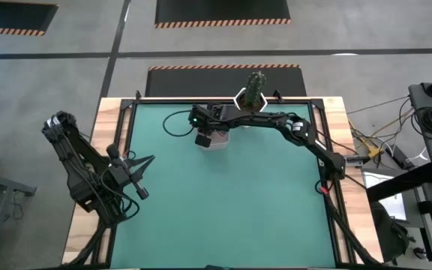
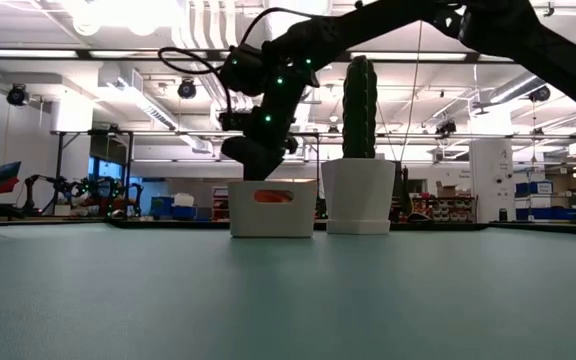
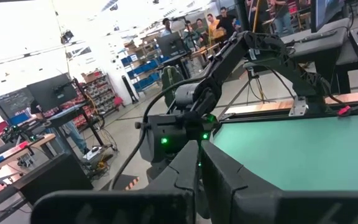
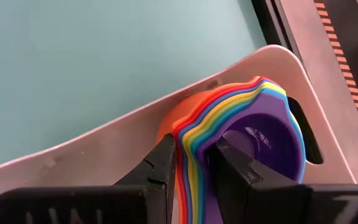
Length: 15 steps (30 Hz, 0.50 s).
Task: Nest measuring cups in basket
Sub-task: Put the nested measuring cups into the gray bin
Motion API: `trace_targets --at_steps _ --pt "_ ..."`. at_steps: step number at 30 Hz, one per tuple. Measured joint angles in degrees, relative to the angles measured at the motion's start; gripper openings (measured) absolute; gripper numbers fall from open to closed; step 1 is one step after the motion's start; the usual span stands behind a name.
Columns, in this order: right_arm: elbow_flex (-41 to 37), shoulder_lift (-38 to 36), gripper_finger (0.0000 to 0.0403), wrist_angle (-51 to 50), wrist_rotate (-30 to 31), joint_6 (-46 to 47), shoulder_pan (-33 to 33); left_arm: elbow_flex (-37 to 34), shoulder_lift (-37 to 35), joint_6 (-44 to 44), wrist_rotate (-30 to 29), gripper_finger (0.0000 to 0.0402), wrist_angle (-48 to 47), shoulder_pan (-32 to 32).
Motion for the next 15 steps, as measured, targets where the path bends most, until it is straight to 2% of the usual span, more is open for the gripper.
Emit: trace_targets --at_steps 15 --pt "-1.47 0.32 0.0098 1.09 -0.06 1.04 -0.07 0.0 0.0 0.0 0.0 0.0 0.0 0.0"
